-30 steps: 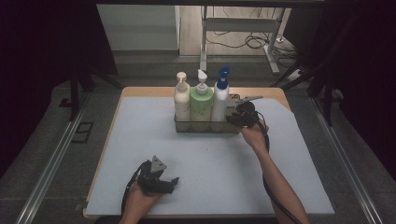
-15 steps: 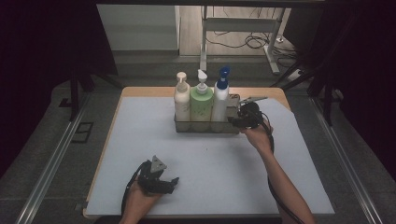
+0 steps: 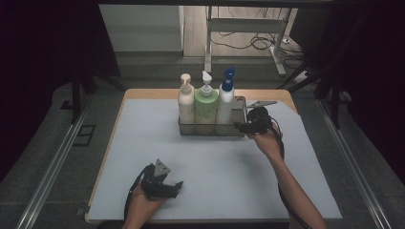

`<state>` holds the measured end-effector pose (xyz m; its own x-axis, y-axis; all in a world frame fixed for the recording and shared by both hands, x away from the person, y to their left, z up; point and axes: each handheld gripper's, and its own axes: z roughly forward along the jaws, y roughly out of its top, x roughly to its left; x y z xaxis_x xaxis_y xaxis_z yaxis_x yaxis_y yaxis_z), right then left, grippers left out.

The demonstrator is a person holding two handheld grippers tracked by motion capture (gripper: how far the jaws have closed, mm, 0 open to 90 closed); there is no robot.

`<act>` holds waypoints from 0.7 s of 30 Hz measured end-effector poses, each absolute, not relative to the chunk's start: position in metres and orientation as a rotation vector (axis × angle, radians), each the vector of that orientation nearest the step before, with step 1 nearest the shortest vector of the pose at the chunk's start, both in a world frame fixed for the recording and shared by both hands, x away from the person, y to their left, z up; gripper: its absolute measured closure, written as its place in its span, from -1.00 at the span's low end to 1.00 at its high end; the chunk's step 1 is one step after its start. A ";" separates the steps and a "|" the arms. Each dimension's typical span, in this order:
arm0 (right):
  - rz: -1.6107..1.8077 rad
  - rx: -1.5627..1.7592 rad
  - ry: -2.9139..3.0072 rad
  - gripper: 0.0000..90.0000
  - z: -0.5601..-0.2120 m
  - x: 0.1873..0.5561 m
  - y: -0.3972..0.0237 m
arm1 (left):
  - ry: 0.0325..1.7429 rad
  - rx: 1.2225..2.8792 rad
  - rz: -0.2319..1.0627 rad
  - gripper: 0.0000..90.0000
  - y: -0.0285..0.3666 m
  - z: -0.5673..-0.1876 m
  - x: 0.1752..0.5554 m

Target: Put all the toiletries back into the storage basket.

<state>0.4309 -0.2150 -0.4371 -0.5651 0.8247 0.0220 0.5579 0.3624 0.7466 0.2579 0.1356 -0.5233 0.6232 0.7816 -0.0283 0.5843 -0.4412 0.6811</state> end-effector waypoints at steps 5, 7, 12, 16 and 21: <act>1.037 1.196 2.276 -0.32 -0.436 0.427 -0.215 | 1.065 2.181 0.384 -0.73 0.136 -0.523 0.258; 1.037 1.189 2.282 -0.32 -0.437 0.425 -0.215 | 1.065 2.181 0.384 -0.73 0.136 -0.523 0.258; 1.035 1.170 2.292 -0.34 -0.437 0.420 -0.215 | 1.065 2.181 0.384 -0.74 0.136 -0.523 0.258; 1.036 1.158 2.297 -0.36 -0.436 0.415 -0.216 | 1.065 2.181 0.384 -0.73 0.136 -0.523 0.258; 1.046 1.143 2.304 -0.39 -0.433 0.407 -0.217 | 1.065 2.181 0.384 -0.73 0.136 -0.523 0.258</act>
<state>0.4072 -0.2166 -0.4328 -0.6066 0.7950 0.0036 0.5259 0.3979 0.7517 0.2579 0.1356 -0.5233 0.6231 0.7817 -0.0282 0.5842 -0.4411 0.6813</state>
